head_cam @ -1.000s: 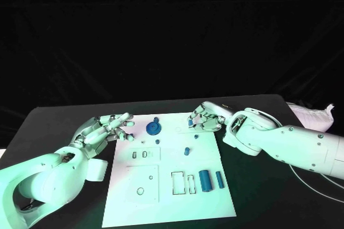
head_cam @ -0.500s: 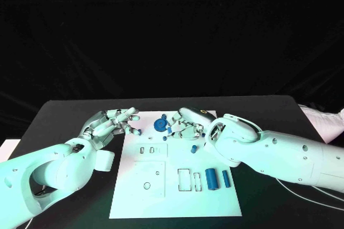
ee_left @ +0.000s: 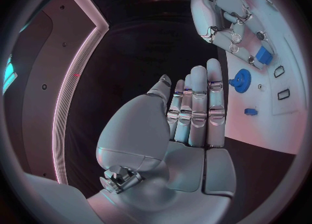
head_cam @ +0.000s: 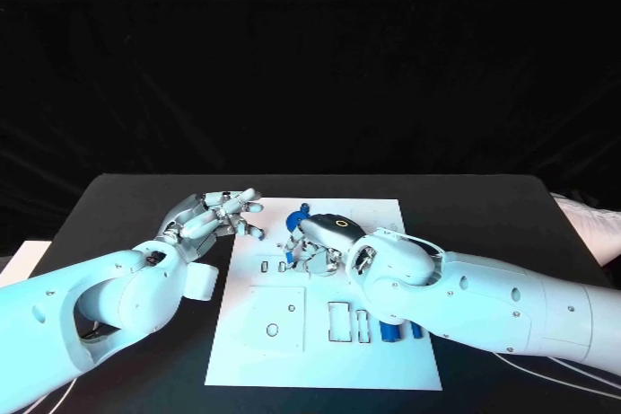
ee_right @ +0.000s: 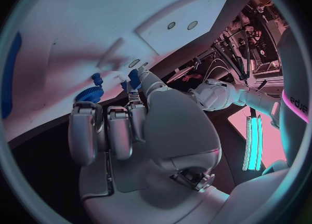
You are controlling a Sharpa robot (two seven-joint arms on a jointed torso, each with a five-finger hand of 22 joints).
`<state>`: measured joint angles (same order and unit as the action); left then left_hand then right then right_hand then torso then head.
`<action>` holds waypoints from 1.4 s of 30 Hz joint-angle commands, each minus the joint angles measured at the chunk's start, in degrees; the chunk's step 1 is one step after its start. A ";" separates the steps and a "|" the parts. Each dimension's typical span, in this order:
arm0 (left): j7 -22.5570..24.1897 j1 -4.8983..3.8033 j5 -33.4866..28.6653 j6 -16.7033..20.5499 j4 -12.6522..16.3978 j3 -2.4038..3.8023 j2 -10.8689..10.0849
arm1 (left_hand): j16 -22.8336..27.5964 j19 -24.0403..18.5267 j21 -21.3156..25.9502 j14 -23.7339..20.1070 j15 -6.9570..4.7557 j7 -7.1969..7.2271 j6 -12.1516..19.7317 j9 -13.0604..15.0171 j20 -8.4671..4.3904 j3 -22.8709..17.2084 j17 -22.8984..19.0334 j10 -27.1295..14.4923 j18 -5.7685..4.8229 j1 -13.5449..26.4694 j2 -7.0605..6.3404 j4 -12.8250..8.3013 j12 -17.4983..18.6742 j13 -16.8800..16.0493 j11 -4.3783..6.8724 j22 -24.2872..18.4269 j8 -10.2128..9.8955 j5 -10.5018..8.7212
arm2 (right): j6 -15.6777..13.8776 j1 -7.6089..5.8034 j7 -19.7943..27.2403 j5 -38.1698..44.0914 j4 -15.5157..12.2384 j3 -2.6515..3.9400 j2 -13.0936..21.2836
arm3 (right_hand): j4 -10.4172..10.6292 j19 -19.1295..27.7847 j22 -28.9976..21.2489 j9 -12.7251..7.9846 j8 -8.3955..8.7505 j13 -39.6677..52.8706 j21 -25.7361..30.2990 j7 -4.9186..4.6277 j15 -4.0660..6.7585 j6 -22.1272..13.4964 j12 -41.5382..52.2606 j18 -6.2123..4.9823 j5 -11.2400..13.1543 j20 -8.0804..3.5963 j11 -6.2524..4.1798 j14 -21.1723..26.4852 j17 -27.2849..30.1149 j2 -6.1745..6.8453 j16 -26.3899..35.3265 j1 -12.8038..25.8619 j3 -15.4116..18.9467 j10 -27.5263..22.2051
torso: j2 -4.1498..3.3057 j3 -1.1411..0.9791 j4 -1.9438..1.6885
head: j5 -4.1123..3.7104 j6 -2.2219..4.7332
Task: Assemble the parts on the task board
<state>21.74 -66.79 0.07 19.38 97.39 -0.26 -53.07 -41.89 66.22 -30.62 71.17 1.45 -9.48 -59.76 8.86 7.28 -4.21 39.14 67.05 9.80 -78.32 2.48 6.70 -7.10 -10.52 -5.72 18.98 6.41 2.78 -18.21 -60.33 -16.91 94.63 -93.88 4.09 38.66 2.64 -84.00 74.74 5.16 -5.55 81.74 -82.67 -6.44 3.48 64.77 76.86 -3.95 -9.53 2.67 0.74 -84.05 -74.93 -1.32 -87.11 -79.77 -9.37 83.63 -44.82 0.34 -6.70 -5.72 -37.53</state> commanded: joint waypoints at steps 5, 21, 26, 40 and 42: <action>0.33 -0.04 -0.01 -1.29 0.00 0.03 0.19 | 0.24 -0.29 -0.38 -0.31 -0.02 -0.16 0.33 0.06 0.05 -0.19 0.07 -0.39 0.44 -0.51 0.02 -0.32 0.28 0.05 0.00 0.08 -0.13 0.06 | 2.61 0.75 -3.29 4.08 0.82 -0.12 -1.20 | 0.11 -0.12 -0.08 0.90 -0.64 -0.33 0.09 1.68 0.31 2.19 -0.16 0.79 -0.14 -0.37 -0.63 -5.00 -10.69 0.11 -0.16 0.62 -0.39 1.08 | -0.03 -0.03 0.12 | 0.46 -0.24; 0.28 -0.04 -0.01 -1.38 0.12 0.03 0.22 | 0.24 -0.29 -0.38 -0.31 -0.02 -0.16 0.33 0.06 0.05 -0.19 0.07 -0.39 0.44 -0.51 0.02 -0.32 0.28 0.05 0.00 0.08 -0.13 0.06 | 4.24 1.18 -3.90 3.93 2.18 -0.20 -2.11 | 0.22 -0.11 -0.15 0.92 -0.59 -0.35 0.14 1.69 0.34 2.18 -0.21 0.78 -0.12 -0.41 -0.64 -4.98 -10.63 0.24 -0.11 0.99 -0.42 1.08 | -0.02 -0.06 0.12 | 0.54 -0.84; 0.28 -0.04 -0.01 -1.36 0.17 0.03 0.14 | 0.24 -0.29 -0.38 -0.31 -0.02 -0.16 0.33 0.06 0.05 -0.19 0.07 -0.39 0.44 -0.51 0.02 -0.32 0.28 0.05 0.00 0.08 -0.13 0.06 | 5.82 1.21 -4.06 4.01 2.14 -0.20 -1.92 | 0.28 -0.12 -0.14 0.94 -0.56 -0.35 0.15 1.69 0.35 2.16 -0.24 0.79 -0.08 -0.43 -0.66 -4.99 -10.63 0.40 -0.11 1.24 -0.41 1.08 | -0.02 -0.08 0.19 | 0.64 -0.99; 0.25 -0.04 -0.01 -1.38 0.22 0.03 0.06 | 0.25 -0.35 -0.42 -0.33 -0.01 -0.17 0.32 0.07 0.06 -0.22 0.10 -0.36 0.44 -0.46 0.00 -0.31 0.31 0.06 -0.01 0.13 -0.14 0.06 | 8.00 1.35 -5.25 5.48 1.43 -0.21 -1.45 | 0.55 0.00 -0.57 0.97 -0.14 -0.62 0.44 1.49 0.28 1.83 -0.82 0.72 -0.16 -0.44 -0.52 -4.93 -10.37 2.56 0.09 3.01 0.23 0.86 | 0.01 -0.04 0.15 | 0.27 -1.27; 0.26 -0.04 -0.01 -1.37 0.21 0.03 0.04 | 0.25 -0.35 -0.42 -0.33 -0.01 -0.17 0.32 0.07 0.06 -0.22 0.10 -0.36 0.44 -0.46 0.00 -0.31 0.31 0.06 -0.01 0.13 -0.14 0.06 | 7.94 1.38 -5.52 5.79 1.37 -0.21 -1.47 | 0.58 0.03 -0.66 0.96 -0.07 -0.68 0.49 1.44 0.26 1.76 -0.94 0.70 -0.18 -0.43 -0.49 -4.91 -10.29 2.73 0.14 3.15 0.27 0.80 | 0.01 -0.05 0.23 | 0.32 -1.24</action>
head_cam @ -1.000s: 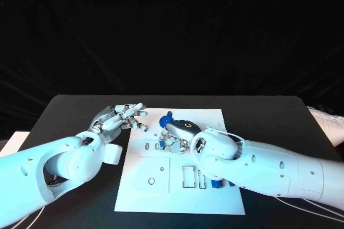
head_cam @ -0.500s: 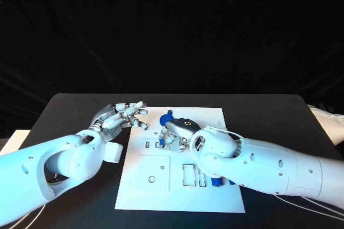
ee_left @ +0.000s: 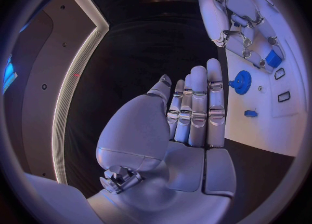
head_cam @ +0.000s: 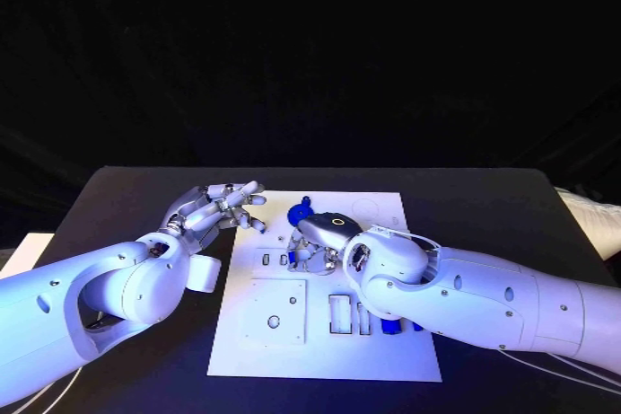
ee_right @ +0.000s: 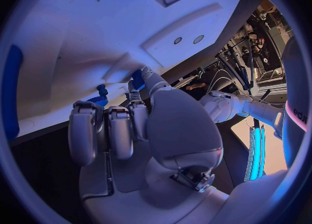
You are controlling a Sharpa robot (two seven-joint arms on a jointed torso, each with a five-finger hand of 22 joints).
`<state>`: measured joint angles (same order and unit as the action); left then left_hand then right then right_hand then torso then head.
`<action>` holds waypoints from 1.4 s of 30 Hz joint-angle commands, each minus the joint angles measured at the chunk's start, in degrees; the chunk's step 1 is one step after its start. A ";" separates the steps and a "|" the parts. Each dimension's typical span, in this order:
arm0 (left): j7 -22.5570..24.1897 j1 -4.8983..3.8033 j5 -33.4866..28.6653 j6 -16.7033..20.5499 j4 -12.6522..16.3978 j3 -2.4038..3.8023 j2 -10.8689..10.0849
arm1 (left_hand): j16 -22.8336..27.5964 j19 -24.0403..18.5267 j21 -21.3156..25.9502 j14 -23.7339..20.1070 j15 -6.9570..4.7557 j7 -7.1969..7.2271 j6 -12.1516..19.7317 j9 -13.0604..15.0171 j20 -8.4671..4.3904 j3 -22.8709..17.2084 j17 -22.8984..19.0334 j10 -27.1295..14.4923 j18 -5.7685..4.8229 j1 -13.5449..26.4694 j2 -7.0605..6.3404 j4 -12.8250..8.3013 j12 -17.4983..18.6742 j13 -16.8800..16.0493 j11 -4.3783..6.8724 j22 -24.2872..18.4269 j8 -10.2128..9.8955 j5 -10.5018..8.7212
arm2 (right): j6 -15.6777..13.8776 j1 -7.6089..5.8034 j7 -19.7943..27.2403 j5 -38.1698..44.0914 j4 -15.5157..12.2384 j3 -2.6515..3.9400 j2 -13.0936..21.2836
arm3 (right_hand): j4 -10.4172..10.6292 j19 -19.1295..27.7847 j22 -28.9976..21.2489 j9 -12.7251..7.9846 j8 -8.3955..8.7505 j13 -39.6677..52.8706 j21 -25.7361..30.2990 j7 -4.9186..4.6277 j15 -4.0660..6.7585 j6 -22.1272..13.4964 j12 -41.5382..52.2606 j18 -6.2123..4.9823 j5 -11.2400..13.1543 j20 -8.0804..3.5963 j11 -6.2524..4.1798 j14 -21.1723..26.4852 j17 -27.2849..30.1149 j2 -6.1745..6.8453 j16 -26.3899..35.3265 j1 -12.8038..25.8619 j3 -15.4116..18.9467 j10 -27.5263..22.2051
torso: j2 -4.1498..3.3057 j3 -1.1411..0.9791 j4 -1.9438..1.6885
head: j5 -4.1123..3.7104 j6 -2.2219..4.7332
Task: Assemble the parts on the task board
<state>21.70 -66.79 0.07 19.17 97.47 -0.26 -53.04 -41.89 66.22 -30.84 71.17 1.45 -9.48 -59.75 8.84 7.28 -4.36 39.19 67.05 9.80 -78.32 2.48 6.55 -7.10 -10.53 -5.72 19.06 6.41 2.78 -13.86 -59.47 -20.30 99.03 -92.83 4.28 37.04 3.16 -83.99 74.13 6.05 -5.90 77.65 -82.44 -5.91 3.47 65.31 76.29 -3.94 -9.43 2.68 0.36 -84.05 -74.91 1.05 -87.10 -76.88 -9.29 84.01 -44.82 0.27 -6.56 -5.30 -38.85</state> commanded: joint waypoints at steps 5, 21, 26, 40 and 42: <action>0.28 -0.04 -0.01 -1.23 0.16 0.03 0.02 | 0.25 -0.36 -0.20 -0.33 -0.01 -0.17 0.32 0.09 0.06 -0.08 0.05 -0.36 0.43 -0.46 0.00 -0.17 0.31 0.07 0.00 0.05 -0.14 0.06 | 3.47 0.56 -2.57 1.91 0.23 -0.39 0.14 | 0.35 0.10 -0.28 0.03 0.52 3.27 0.40 0.74 0.17 0.93 -0.66 0.66 -0.48 -0.37 0.03 -4.88 -10.17 0.94 0.25 0.94 0.40 0.29 | -0.02 0.00 -0.02 | -0.17 0.00; 0.07 -0.04 -0.01 -1.31 0.00 0.03 -0.10 | 0.26 -0.49 -0.30 -0.39 -0.01 -0.13 0.33 0.10 0.07 -0.33 0.10 -0.37 0.44 -0.61 0.11 -0.30 0.39 0.10 0.02 0.16 -0.19 0.07 | -1.92 0.58 -1.99 1.94 0.11 -0.40 0.23 | 2.54 1.79 -4.54 -1.06 2.43 -0.57 2.97 -1.14 -1.14 -4.71 -7.19 -0.12 2.65 0.72 1.67 -4.18 -7.38 4.10 2.31 4.03 2.39 -2.83 | -0.01 0.04 0.00 | -0.19 0.27; 0.01 -0.04 -0.01 -1.27 -0.02 0.03 -0.11 | 0.26 -0.49 -0.30 -0.39 -0.01 -0.13 0.33 0.10 0.07 -0.33 0.10 -0.37 0.44 -0.61 0.11 -0.30 0.39 0.10 0.02 0.16 -0.19 0.07 | -5.87 0.58 -0.98 1.68 -0.03 -0.42 0.30 | 3.15 1.97 -5.09 -1.30 2.38 -1.52 3.39 -1.49 -1.45 -6.24 -8.70 -0.23 2.64 1.06 2.02 -4.12 -7.10 4.69 2.59 4.09 2.91 -3.61 | -0.02 0.01 -0.02 | -0.25 0.28; -10.23 -0.04 10.00 -4.31 -1.28 0.01 -0.18 | -25.05 2.24 -5.25 9.98 -0.80 0.09 2.32 0.12 -0.56 2.44 24.97 4.04 0.65 2.74 -2.22 0.65 -5.96 -3.58 0.90 3.47 -0.97 0.16 | -13.41 -1.16 21.99 -14.51 -4.63 0.17 6.62 | 5.31 2.95 -7.83 -1.40 2.24 -4.42 5.30 -1.99 -1.86 -8.35 -13.00 -0.71 0.27 1.50 2.49 -3.74 -5.76 5.33 3.87 3.65 4.36 -5.75 | 0.23 0.05 -0.08 | 0.49 0.38; -13.27 -0.05 12.90 -4.54 -1.68 0.00 -0.01 | -33.65 4.71 -10.73 12.82 -1.51 0.77 1.68 0.53 -1.24 3.14 33.91 5.50 0.09 3.05 -2.49 0.65 -10.31 -6.67 1.64 8.57 -0.17 0.19 | -12.26 -2.26 24.78 -19.63 -5.68 0.36 8.53 | 5.56 3.23 -8.54 -1.40 2.23 -4.89 5.77 -2.08 -1.93 -8.65 -13.69 -0.84 -0.13 1.56 2.57 -3.61 -5.31 5.53 4.27 3.72 4.99 -6.14 | 0.34 0.05 0.09 | 0.65 0.43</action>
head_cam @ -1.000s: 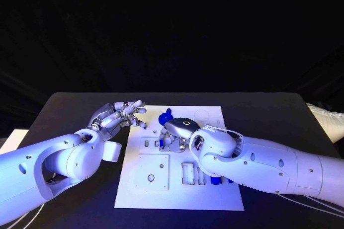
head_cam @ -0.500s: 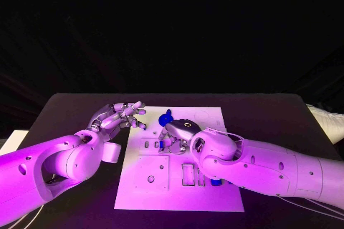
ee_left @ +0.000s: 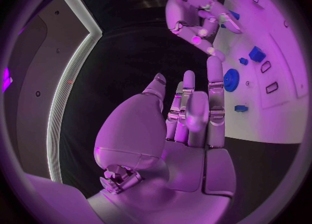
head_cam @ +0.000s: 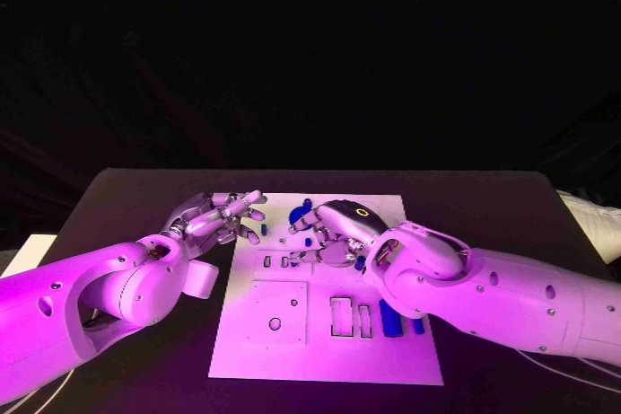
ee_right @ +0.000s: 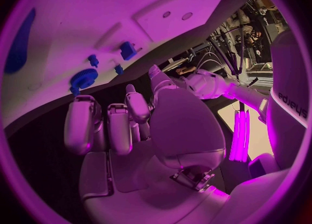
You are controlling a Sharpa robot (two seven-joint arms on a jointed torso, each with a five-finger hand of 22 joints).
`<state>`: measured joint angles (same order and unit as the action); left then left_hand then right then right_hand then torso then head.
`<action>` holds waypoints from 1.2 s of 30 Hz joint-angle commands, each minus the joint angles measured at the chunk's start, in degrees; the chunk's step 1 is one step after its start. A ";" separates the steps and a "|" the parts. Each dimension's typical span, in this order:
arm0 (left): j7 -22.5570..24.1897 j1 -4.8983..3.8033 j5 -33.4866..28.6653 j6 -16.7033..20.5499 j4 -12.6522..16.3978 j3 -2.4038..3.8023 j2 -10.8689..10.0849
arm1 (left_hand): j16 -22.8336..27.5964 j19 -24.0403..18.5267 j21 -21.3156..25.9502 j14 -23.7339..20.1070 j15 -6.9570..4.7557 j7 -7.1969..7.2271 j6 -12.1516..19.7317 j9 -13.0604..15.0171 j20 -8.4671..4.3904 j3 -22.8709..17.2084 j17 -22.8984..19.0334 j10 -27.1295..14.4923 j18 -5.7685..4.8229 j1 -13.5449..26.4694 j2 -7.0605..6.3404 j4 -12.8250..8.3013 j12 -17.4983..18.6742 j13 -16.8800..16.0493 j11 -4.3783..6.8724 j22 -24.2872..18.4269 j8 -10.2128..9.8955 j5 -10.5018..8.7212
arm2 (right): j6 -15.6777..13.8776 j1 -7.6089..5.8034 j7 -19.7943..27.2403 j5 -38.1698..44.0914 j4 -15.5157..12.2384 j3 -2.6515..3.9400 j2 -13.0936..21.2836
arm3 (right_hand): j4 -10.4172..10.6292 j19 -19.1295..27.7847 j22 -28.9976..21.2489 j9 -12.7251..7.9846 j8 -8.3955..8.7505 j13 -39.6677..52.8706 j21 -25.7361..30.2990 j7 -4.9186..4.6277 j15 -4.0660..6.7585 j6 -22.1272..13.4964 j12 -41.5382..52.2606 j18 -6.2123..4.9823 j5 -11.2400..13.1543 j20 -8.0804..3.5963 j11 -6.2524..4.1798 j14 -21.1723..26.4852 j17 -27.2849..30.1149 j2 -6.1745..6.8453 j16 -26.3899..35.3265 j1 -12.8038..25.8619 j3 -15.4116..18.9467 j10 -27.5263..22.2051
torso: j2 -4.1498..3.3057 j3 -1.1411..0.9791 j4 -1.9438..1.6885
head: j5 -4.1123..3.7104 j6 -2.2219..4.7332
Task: Assemble the parts on the task board
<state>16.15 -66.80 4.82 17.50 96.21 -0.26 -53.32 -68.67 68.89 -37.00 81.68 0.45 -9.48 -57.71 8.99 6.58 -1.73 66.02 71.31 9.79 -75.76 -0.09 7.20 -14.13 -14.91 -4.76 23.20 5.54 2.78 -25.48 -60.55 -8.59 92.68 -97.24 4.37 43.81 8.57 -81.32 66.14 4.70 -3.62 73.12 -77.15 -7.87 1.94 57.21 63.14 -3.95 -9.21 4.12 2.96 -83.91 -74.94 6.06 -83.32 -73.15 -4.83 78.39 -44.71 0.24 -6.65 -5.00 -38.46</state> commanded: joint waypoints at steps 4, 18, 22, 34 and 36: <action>-14.90 -0.04 13.51 -3.10 -1.67 0.00 0.88 | -16.83 7.25 -21.53 5.98 -1.40 1.82 -1.20 1.56 -1.94 1.74 18.14 -0.20 -2.26 1.14 0.48 0.46 -16.22 -12.70 2.23 23.41 2.96 0.19 | 0.01 -3.44 15.78 -21.14 -2.75 0.62 4.97 | 0.29 0.81 -1.18 -0.06 -0.05 -0.83 0.91 -0.19 -0.45 -0.76 -1.25 -0.95 -0.53 0.17 0.03 -3.61 -4.80 0.56 0.90 -0.04 1.00 -0.90 | 0.67 0.10 0.29 | 0.44 0.00; -41.82 -1.28 37.91 -9.81 -8.05 0.01 6.57 | -21.33 12.48 -39.56 8.32 -3.27 4.57 -2.50 7.95 -3.08 6.88 23.98 3.36 -5.51 6.94 1.63 7.59 -51.77 -46.72 4.03 45.93 13.18 0.10 | -2.95 -9.02 16.62 -35.11 -1.30 1.40 11.94 | 0.11 0.52 -1.02 0.26 -0.44 -0.92 0.99 0.00 -0.32 -0.18 -1.00 -0.90 -2.67 0.09 -0.16 -3.74 -5.10 -1.31 0.89 -1.51 1.47 -0.77 | 2.38 -0.14 0.22 | 0.86 -0.53; -45.79 -2.64 42.11 -11.61 -8.96 0.00 7.98 | -21.33 13.40 -41.45 8.32 -3.86 5.38 -2.89 10.72 -3.69 8.57 23.98 4.94 -5.95 7.96 1.67 9.16 -54.81 -50.03 4.85 48.58 16.26 0.14 | -3.13 -9.39 16.19 -35.75 -0.53 1.42 12.50 | 0.09 0.49 -0.98 0.28 -0.46 -0.90 0.98 0.01 -0.30 -0.14 -0.94 -0.89 -2.80 0.08 -0.18 -3.76 -5.16 -1.42 0.86 -1.59 1.49 -0.73 | 2.60 -0.32 0.31 | 1.17 -0.67; -50.76 -5.57 45.68 -15.77 -9.31 -0.06 11.12 | -21.33 14.52 -43.97 8.32 -4.81 6.64 -0.45 19.48 -4.60 12.30 23.98 7.13 -6.61 9.10 3.15 9.36 -58.73 -54.72 5.89 52.34 23.52 0.02 | -2.70 -9.61 13.06 -35.46 2.04 1.42 12.51 | 0.12 0.44 -0.97 0.36 -0.55 -0.88 0.98 0.06 -0.27 0.11 -0.84 -0.89 -2.85 0.05 -0.22 -3.80 -5.29 -1.72 0.78 -1.69 1.57 -0.66 | 2.72 -0.52 0.51 | 1.19 -0.51; -51.03 -5.71 46.15 -16.36 -9.27 -0.07 11.51 | -21.33 14.54 -44.03 8.32 -4.85 6.67 -0.22 19.90 -4.61 12.50 23.98 7.14 -6.63 9.11 3.20 9.35 -58.76 -54.78 5.88 52.43 23.77 0.08 | -2.64 -9.61 12.76 -35.29 2.30 1.42 12.48 | 0.12 0.44 -0.97 0.36 -0.55 -0.88 0.98 0.06 -0.27 0.11 -0.84 -0.89 -2.85 0.05 -0.22 -3.80 -5.29 -1.72 0.78 -1.69 1.57 -0.66 | 2.76 -0.49 0.47 | 1.13 -0.55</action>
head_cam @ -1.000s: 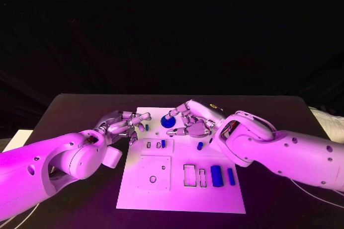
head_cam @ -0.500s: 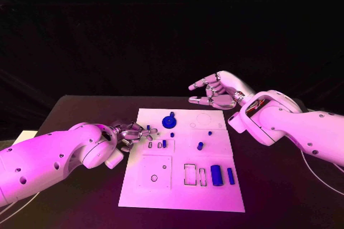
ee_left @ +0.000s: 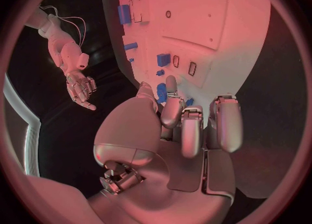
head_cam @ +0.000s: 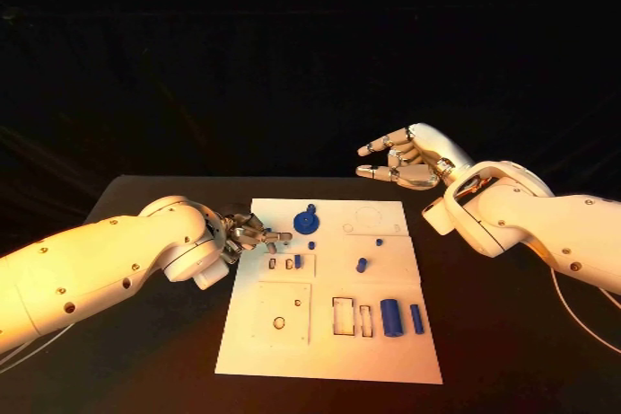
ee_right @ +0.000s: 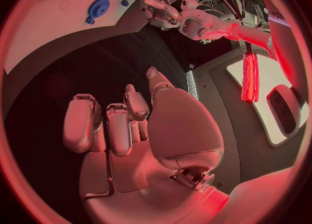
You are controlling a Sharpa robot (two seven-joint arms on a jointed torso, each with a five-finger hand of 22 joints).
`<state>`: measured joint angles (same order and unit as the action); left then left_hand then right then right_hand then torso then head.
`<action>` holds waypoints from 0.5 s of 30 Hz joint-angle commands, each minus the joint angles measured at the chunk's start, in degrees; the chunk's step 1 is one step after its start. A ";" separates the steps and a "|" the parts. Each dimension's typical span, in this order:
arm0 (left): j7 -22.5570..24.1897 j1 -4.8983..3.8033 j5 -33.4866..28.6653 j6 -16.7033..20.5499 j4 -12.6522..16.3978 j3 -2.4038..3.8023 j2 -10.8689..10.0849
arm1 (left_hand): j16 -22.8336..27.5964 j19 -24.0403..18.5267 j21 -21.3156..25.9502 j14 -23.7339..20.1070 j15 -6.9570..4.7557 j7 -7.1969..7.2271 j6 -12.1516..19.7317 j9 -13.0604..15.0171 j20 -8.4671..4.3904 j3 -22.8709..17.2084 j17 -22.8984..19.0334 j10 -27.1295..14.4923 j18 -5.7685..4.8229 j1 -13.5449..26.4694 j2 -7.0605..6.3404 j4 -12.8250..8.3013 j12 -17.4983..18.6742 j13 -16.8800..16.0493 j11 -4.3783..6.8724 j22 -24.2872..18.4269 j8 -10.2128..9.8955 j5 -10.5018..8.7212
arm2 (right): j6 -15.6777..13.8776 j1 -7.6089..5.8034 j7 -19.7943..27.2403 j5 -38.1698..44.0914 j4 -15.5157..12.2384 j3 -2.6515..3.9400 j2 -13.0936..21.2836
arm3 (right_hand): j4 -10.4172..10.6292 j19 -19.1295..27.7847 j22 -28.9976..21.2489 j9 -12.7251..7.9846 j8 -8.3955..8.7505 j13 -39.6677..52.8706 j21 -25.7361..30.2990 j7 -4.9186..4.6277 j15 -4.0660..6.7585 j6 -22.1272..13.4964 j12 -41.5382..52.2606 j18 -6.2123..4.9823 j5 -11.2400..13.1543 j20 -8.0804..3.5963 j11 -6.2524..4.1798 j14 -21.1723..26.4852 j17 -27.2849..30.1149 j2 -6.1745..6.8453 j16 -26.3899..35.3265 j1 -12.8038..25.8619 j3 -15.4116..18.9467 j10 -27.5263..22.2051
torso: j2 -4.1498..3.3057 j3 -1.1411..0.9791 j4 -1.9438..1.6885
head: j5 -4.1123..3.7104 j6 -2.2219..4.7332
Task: Assemble the parts on the task board
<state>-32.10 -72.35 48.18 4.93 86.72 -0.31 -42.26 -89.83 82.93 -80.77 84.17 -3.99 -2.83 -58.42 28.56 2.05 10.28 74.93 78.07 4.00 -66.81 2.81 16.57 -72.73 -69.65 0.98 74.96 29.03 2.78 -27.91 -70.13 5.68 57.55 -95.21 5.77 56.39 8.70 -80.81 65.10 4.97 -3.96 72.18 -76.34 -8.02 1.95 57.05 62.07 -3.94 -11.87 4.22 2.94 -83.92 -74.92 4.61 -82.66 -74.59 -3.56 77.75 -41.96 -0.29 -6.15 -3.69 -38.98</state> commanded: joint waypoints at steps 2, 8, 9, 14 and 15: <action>-3.06 -0.32 3.71 -4.49 0.12 -0.04 0.95 | -0.17 0.53 -0.36 5.83 -0.45 0.04 1.04 1.26 -0.12 0.96 15.07 0.34 -0.86 0.21 0.44 -0.02 -0.14 -0.09 0.16 0.84 0.80 0.08 | -0.12 -0.04 -1.75 0.08 0.48 0.02 -0.14 | -0.02 -0.07 0.07 0.09 -0.22 0.05 0.17 0.22 -0.28 0.26 0.23 -0.89 -0.19 -0.05 -0.19 -3.79 -5.31 -0.28 0.13 -0.25 0.31 -0.02 | 0.02 0.06 -0.13 | -0.31 -0.13; -3.74 -1.12 7.93 -5.30 -1.03 -0.40 3.07 | -0.17 0.40 -0.26 5.83 -0.39 -0.10 2.01 2.20 -0.10 1.47 15.07 -0.03 -0.82 0.16 0.73 -0.04 0.29 0.28 0.06 0.72 1.04 0.09 | 0.37 -0.04 -2.51 0.75 1.05 0.01 -0.33 | -0.04 -0.07 0.04 0.12 -0.26 -0.02 0.18 0.24 -0.26 0.37 0.13 -0.89 -0.18 -0.06 -0.22 -3.78 -5.22 -0.32 0.21 -0.31 0.35 -0.05 | -0.06 0.05 -0.21 | -0.30 -0.34; -3.84 -1.28 8.61 -5.54 -1.32 -0.54 3.49 | -0.17 0.40 -0.27 5.83 -0.38 -0.12 2.09 2.28 -0.09 1.51 15.07 -0.05 -0.83 0.17 0.78 -0.03 0.31 0.30 0.04 0.76 1.05 0.09 | 0.44 -0.04 -2.58 0.81 1.15 0.01 -0.39 | -0.04 -0.07 0.04 0.12 -0.26 -0.02 0.18 0.24 -0.26 0.37 0.13 -0.89 -0.18 -0.06 -0.22 -3.78 -5.22 -0.32 0.21 -0.31 0.35 -0.05 | -0.05 0.07 -0.17 | -0.25 -0.37; -4.16 -1.73 10.26 -6.93 -2.42 -0.89 5.25 | -0.17 0.41 -0.31 5.83 -0.34 -0.16 2.32 2.56 -0.07 1.70 15.07 -0.06 -0.84 0.31 0.96 0.04 0.29 0.23 0.00 0.83 1.12 0.08 | 0.64 -0.03 -2.83 1.03 1.46 0.00 -0.59 | -0.04 -0.07 0.04 0.12 -0.26 -0.02 0.18 0.24 -0.26 0.37 0.13 -0.89 -0.18 -0.06 -0.22 -3.78 -5.22 -0.32 0.21 -0.31 0.35 -0.05 | -0.10 0.02 -0.05 | -0.04 -0.52; -4.22 -1.80 10.49 -7.30 -2.61 -0.94 5.70 | -0.17 0.41 -0.31 5.83 -0.34 -0.16 2.32 2.56 -0.07 1.70 15.07 -0.06 -0.84 0.31 0.96 0.04 0.29 0.23 0.00 0.83 1.12 0.08 | 0.68 -0.03 -2.90 1.11 1.55 0.00 -0.67 | -0.04 -0.07 0.04 0.12 -0.26 -0.02 0.18 0.24 -0.26 0.37 0.13 -0.89 -0.18 -0.06 -0.22 -3.78 -5.22 -0.32 0.21 -0.31 0.35 -0.05 | -0.11 0.05 -0.02 | -0.05 -0.56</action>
<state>-35.44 -74.03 55.62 0.51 84.31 -1.23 -36.97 -89.83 83.13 -80.76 83.96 -4.19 -3.14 -56.48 31.07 1.85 11.53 74.92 78.07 4.00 -66.55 3.08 16.58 -72.74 -69.40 0.98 74.95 29.90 2.78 -27.77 -70.15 3.55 57.78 -93.77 5.74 55.83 8.70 -80.82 65.09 5.04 -3.96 72.19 -76.34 -7.84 1.95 57.23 62.07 -3.94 -11.87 4.22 2.94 -83.92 -74.91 4.61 -82.67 -74.59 -3.57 77.75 -42.03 -0.25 -6.25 -3.78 -39.46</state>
